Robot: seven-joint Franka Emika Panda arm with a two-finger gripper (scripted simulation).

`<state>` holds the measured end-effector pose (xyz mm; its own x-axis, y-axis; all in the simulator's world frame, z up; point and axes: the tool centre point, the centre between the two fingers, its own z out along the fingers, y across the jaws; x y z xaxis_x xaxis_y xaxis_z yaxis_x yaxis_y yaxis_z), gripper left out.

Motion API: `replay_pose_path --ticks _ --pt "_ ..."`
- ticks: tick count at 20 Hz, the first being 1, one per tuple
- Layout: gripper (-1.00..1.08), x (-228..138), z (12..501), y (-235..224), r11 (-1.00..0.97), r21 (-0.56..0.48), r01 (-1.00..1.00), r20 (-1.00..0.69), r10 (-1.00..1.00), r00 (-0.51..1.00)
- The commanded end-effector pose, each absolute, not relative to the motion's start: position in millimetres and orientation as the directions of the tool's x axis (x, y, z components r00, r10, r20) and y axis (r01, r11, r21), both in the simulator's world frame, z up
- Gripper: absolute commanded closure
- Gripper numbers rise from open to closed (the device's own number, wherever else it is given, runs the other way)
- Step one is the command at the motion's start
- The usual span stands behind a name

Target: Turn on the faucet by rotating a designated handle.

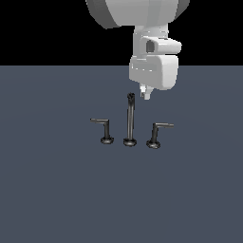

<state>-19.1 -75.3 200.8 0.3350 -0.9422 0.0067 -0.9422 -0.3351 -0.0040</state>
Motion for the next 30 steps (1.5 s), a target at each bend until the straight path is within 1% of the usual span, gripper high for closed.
replay_pose_path --ticks 1,8,15,20,26,30 --pt "1.08 -9.4 181.5 -89.9 -0.256 -0.003 -0.967 0.007 -0.967 0.256" --pt "1.08 8.6 135.7 -128.5 -0.061 -0.001 -0.998 0.006 -0.998 0.061" --pt "1.08 16.0 107.0 -154.8 0.067 0.0 -0.998 0.003 -0.998 -0.067" --pt "1.08 17.5 98.7 -162.9 0.105 0.0 -0.994 0.001 -0.994 -0.105" --pt "1.08 17.3 98.1 -163.5 0.108 0.0 -0.994 0.001 -0.994 -0.108" --pt "1.08 3.9 98.1 -168.2 0.108 0.0 -0.994 0.001 -0.994 -0.108"
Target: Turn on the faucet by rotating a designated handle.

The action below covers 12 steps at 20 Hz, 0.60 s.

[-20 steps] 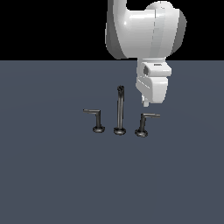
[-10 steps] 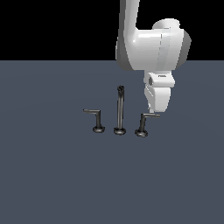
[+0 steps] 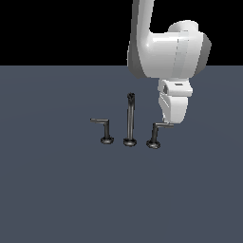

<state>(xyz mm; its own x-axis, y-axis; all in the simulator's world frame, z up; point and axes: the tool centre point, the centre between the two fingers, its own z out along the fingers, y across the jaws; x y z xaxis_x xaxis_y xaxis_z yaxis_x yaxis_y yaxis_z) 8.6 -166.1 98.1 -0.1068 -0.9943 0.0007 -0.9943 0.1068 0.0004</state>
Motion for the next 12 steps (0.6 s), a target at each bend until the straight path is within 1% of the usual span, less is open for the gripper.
replay_pose_path --ticks 1,8,9,10,12 --pt "1.08 0.5 98.1 -169.3 0.108 0.0 -0.994 0.001 -0.994 -0.108" --pt "1.08 -24.2 98.1 -178.2 0.108 0.0 -0.994 0.0 -0.994 -0.108" --pt "1.08 -24.2 98.1 -178.2 0.108 0.0 -0.994 0.0 -0.994 -0.108" --pt "1.08 -13.9 98.3 -171.4 0.097 -0.011 -0.995 -0.001 -0.995 -0.097" --pt "1.08 -20.6 98.2 -169.9 0.098 -0.01 -0.995 -0.001 -0.995 -0.098"
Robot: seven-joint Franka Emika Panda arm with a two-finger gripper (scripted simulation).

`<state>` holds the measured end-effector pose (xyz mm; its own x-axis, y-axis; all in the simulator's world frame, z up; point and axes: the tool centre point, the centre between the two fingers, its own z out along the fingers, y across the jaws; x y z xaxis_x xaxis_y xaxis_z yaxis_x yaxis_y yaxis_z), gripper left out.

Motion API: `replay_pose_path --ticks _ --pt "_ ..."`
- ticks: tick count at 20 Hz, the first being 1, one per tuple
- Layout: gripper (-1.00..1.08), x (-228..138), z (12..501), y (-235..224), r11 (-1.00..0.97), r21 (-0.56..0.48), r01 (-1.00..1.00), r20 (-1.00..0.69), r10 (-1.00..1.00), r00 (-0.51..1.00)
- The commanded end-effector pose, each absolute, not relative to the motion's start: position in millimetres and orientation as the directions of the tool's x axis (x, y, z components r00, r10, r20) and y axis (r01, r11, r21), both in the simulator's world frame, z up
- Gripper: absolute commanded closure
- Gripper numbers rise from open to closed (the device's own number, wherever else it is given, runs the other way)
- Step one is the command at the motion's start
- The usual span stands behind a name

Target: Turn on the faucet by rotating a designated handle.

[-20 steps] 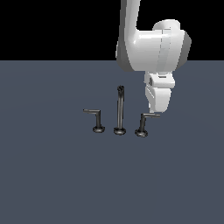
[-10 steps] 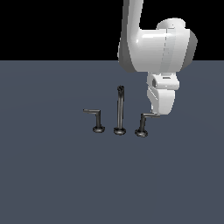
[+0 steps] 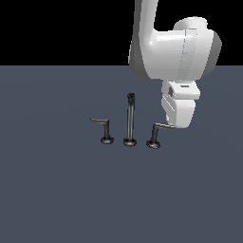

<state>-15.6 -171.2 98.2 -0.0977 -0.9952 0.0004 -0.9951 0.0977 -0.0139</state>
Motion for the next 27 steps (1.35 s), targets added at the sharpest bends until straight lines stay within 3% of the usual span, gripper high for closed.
replay_pose_path --ticks 1,13,15,27 --pt "1.08 -24.0 98.2 -169.1 0.099 -0.009 -0.995 -0.001 -0.995 -0.099" --pt "1.08 -65.6 98.1 -159.2 0.108 0.0 -0.994 0.0 -0.994 -0.108" --pt "1.08 -59.1 98.1 -163.2 0.111 -0.009 -0.994 0.002 -0.994 -0.111" --pt "1.08 -80.4 98.3 -117.7 0.109 -0.001 -0.994 0.0 -0.994 -0.109"
